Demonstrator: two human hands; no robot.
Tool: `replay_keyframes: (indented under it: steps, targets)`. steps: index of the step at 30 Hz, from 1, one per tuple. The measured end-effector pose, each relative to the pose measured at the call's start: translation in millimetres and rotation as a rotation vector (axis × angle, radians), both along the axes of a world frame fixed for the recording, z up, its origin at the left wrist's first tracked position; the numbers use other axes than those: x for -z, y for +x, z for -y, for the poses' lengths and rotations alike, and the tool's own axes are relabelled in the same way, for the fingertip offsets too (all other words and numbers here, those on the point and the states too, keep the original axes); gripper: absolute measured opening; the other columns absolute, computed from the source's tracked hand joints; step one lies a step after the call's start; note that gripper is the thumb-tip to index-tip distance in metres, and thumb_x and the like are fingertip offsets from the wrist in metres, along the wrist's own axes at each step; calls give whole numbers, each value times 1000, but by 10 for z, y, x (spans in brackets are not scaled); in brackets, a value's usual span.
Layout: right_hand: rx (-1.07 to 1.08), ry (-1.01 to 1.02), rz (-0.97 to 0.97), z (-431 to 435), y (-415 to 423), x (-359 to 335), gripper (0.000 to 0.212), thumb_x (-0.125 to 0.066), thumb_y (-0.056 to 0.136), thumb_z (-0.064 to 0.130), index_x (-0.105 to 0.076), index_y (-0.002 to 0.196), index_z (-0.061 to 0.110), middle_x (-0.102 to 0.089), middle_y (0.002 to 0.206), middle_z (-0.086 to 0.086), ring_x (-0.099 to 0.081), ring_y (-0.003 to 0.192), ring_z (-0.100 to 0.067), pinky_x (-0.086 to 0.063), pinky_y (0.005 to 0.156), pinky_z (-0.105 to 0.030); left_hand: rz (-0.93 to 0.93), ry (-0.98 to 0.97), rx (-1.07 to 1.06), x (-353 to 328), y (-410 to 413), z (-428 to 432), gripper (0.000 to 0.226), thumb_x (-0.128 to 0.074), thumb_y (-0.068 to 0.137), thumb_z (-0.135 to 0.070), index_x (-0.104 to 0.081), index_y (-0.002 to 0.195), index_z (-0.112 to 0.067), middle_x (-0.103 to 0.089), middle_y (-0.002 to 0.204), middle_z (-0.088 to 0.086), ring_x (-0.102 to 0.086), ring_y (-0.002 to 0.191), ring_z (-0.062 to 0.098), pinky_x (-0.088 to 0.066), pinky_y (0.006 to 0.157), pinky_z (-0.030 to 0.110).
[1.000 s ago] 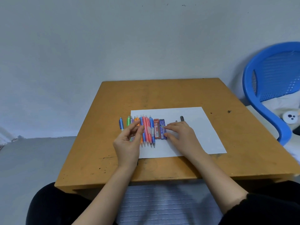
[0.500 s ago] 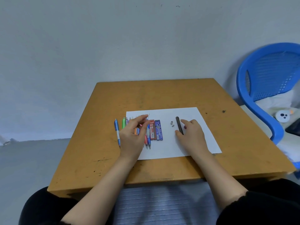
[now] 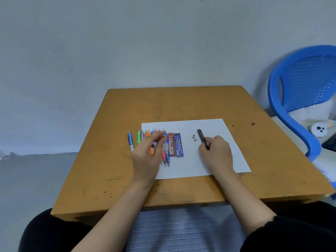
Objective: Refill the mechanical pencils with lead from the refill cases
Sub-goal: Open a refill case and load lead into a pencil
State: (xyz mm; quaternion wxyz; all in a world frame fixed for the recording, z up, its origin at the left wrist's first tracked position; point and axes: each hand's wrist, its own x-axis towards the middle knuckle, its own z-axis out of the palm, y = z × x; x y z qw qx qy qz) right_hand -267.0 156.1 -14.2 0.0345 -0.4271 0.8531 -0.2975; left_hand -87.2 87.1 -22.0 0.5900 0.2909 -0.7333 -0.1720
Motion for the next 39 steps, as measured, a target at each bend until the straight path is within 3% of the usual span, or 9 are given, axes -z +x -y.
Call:
replay_keyframes:
  steps: [4, 8, 14, 20, 30, 34, 39]
  targets:
    - [12, -149, 38, -8, -17, 31, 20, -52, 90, 14, -70, 96, 8, -46, 79, -3, -46, 68, -18, -31, 55, -28, 1, 23, 11, 7, 12, -2, 26, -71, 82, -3, -69, 107, 1, -66, 101, -3, -63, 94, 3, -57, 78, 27]
    - [-32, -287, 20, -36, -8, 48, 25, -58, 89, 11, -69, 110, 10, -46, 84, 2, -46, 69, -13, -33, 57, -12, -23, 63, 15, 16, 18, 4, 27, -71, 83, -3, -68, 110, -2, -67, 102, -4, -62, 96, -5, -58, 78, 27]
    - [-116, -469, -137, -37, -11, 91, 22, -64, 84, 6, -70, 105, 9, -58, 87, -3, -57, 70, -20, -41, 56, -24, -6, 22, -34, 9, 27, 16, 19, -69, 86, -11, -71, 103, -3, -66, 98, -6, -62, 91, 7, -52, 83, 23]
    - [-266, -565, -256, -46, 0, 121, 25, -54, 88, 19, -70, 104, 8, -67, 90, -3, -61, 80, -17, -54, 61, -32, 53, -39, -104, 26, 29, 54, 13, -65, 86, -19, -74, 91, -12, -64, 94, -16, -58, 89, 11, -46, 79, 41]
    - [-395, -595, -449, -54, -20, 132, 21, -56, 90, 12, -73, 102, 10, -66, 91, -7, -56, 88, -21, -38, 71, -30, 129, -49, -160, -11, 13, 32, 9, -64, 86, -17, -73, 87, -16, -70, 87, -8, -59, 88, 17, -27, 90, 16]
    - [-346, -619, -492, -51, -23, 131, 22, -64, 83, 1, -73, 101, 11, -66, 89, -8, -55, 88, -22, -36, 72, -31, 169, -89, -172, -17, 0, 35, 11, -63, 87, -19, -74, 85, -16, -70, 85, -7, -59, 87, 19, -27, 88, 18]
    - [-327, -624, -529, -56, -24, 131, 22, -62, 84, 2, -74, 99, 13, -66, 89, -7, -58, 86, -25, -38, 71, -34, 206, -113, -184, 2, -2, 42, 12, -64, 87, -20, -75, 85, -15, -70, 86, -5, -58, 89, 20, -32, 83, 28]
